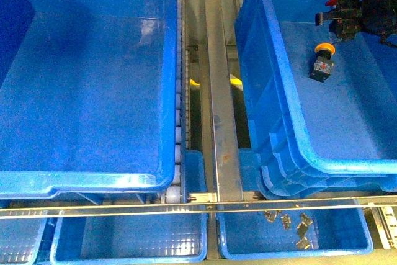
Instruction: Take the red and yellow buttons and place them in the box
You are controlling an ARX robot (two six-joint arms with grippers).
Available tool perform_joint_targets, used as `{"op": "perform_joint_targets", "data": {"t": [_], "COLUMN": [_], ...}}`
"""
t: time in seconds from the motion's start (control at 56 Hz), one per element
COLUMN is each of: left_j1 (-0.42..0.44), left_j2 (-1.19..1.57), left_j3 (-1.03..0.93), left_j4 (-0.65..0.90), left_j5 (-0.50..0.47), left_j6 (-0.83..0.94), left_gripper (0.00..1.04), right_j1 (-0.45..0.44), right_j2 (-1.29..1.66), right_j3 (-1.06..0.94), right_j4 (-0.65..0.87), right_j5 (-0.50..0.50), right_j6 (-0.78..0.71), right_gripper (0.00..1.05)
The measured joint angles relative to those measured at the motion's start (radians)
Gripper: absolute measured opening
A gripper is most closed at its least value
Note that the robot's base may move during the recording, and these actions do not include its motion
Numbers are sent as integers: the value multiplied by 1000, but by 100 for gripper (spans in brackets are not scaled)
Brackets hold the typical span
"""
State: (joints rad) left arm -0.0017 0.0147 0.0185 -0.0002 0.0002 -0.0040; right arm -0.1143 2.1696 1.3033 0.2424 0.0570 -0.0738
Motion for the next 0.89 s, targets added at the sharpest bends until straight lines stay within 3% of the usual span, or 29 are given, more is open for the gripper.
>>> {"op": "perform_joint_targets", "data": {"t": [0.089, 0.125, 0.322, 0.465, 0.894], "left_j1": [0, 0, 0, 0, 0], "left_j2": [0, 0, 0, 0, 0], "left_j3": [0, 0, 0, 0, 0], "left_j4": [0, 0, 0, 0, 0], "left_j5": [0, 0, 0, 0, 0], "left_j6": [0, 0, 0, 0, 0], "left_gripper": [97, 97, 97, 97, 97], "right_j1": [6, 7, 14, 10, -8], "right_j2": [16, 20, 43, 8, -380], "right_j3": [22, 27, 35, -39, -447], "right_j4": [-18, -24, 7, 74, 148], "right_j5": [8, 8, 66, 103, 70], "right_j6": [-23, -25, -54, -49, -66], "right_gripper": [27, 32, 65, 99, 98]}}
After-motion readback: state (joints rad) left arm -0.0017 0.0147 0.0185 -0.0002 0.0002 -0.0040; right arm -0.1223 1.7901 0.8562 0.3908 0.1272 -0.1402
